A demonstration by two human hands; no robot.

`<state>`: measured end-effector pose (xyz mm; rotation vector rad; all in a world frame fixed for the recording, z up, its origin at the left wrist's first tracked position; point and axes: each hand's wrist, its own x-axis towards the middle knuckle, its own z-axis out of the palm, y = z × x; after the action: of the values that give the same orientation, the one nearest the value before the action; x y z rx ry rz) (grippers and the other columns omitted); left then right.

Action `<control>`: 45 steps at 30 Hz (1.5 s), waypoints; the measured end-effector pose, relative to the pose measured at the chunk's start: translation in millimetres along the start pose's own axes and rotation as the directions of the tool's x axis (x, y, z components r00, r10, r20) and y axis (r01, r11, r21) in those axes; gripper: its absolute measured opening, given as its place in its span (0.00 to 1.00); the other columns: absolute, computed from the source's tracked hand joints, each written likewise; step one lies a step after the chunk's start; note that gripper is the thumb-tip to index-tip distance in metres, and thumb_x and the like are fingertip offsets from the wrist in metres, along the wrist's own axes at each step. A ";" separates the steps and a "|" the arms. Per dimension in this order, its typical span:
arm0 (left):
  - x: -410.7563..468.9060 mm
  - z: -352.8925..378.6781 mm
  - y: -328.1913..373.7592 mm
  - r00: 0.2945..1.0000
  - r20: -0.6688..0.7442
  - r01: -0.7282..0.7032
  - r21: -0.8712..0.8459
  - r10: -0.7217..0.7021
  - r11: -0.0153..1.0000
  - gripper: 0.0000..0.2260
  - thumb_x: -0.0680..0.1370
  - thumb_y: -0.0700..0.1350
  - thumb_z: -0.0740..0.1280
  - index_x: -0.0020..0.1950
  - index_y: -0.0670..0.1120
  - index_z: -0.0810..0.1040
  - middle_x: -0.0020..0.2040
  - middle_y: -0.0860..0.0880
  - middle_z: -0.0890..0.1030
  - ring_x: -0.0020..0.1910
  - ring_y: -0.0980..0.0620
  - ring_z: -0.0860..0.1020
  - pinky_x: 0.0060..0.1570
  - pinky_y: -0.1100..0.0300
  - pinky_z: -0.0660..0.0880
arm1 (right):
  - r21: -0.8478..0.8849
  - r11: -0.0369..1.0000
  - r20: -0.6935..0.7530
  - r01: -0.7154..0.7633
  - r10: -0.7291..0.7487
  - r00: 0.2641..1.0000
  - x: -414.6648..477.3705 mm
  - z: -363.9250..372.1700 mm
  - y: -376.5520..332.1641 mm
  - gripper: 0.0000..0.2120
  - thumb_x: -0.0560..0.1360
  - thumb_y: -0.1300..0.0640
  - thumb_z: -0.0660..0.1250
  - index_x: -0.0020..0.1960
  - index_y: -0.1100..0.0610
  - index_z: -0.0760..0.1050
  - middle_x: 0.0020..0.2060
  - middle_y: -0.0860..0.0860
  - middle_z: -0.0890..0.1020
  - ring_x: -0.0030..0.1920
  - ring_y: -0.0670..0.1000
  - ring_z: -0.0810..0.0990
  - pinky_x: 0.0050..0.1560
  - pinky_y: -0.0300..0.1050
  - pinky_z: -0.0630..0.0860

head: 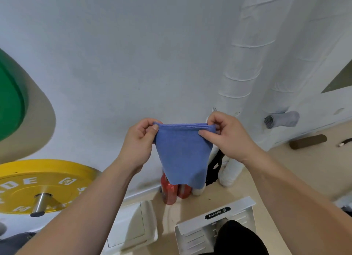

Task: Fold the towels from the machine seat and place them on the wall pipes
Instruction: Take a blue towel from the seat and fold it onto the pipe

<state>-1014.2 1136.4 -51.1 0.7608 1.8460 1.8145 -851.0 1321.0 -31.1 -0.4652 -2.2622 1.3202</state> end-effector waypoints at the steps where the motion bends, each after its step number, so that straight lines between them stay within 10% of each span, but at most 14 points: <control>1: -0.3 -2.5 1.2 0.999 0.039 0.001 0.008 -0.002 1.000 0.10 0.83 0.34 0.60 0.52 0.45 0.79 0.34 0.56 0.80 0.35 0.57 0.76 0.40 0.63 0.74 | 0.066 0.998 0.001 -0.024 0.024 1.000 -0.8 1.4 -1.8 0.15 0.74 0.63 0.73 0.38 0.50 0.69 0.30 0.55 0.71 0.33 0.47 0.68 0.36 0.40 0.68; 9: 18.7 -19.2 41.1 0.783 0.593 0.002 0.297 -0.186 0.955 0.30 0.69 0.47 0.75 0.70 0.60 0.71 0.46 0.48 0.81 0.47 0.48 0.81 0.49 0.54 0.78 | 0.229 0.970 0.175 -0.081 0.041 0.984 -8.6 9.2 -26.7 0.16 0.79 0.67 0.66 0.57 0.51 0.65 0.38 0.55 0.83 0.38 0.56 0.77 0.41 0.52 0.74; 15: 28.3 9.0 64.8 0.734 0.629 -0.025 0.403 -0.257 0.915 0.19 0.72 0.46 0.76 0.62 0.52 0.80 0.57 0.36 0.82 0.57 0.39 0.82 0.62 0.37 0.76 | 0.245 0.961 0.191 -0.130 0.084 0.978 -9.8 15.2 -33.9 0.21 0.79 0.66 0.67 0.65 0.51 0.64 0.48 0.56 0.87 0.45 0.53 0.84 0.50 0.53 0.81; 22: 20.5 9.1 51.3 0.666 0.637 0.040 0.488 -0.387 0.872 0.24 0.71 0.47 0.77 0.65 0.57 0.76 0.60 0.46 0.83 0.58 0.47 0.83 0.63 0.41 0.77 | 0.301 0.945 0.186 -0.127 0.072 0.980 -14.7 26.4 -22.5 0.22 0.78 0.70 0.67 0.65 0.52 0.65 0.50 0.58 0.86 0.49 0.55 0.85 0.56 0.57 0.80; 30: 7.8 2.0 54.7 0.814 0.576 -0.110 0.273 -0.071 0.956 0.33 0.76 0.37 0.69 0.70 0.70 0.68 0.48 0.37 0.78 0.48 0.46 0.81 0.50 0.46 0.79 | 0.355 0.927 0.191 -0.121 0.054 0.980 -2.6 24.7 -24.1 0.20 0.80 0.68 0.66 0.66 0.53 0.63 0.48 0.60 0.86 0.45 0.56 0.85 0.48 0.54 0.81; 38: -1.8 -0.1 49.8 0.875 0.483 -0.150 0.349 -0.041 0.925 0.17 0.81 0.31 0.60 0.48 0.46 0.86 0.50 0.54 0.83 0.55 0.52 0.81 0.56 0.60 0.75 | 0.521 0.820 0.206 -0.237 0.148 0.967 -0.9 41.9 1.2 0.21 0.73 0.60 0.73 0.56 0.53 0.63 0.46 0.66 0.84 0.45 0.58 0.83 0.49 0.52 0.79; 45: 13.1 -28.4 53.1 0.935 0.351 -0.234 0.500 0.052 0.834 0.20 0.79 0.30 0.60 0.51 0.49 0.86 0.51 0.55 0.81 0.50 0.60 0.79 0.49 0.72 0.71 | 0.060 0.896 0.511 -0.439 0.351 0.785 -41.8 69.5 64.0 0.27 0.66 0.54 0.80 0.63 0.49 0.78 0.57 0.48 0.85 0.59 0.50 0.84 0.63 0.58 0.78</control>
<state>-1038.4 1122.9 4.0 1.3444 2.1225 1.1375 -851.9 1280.5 -126.1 -0.6274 -2.4961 2.0363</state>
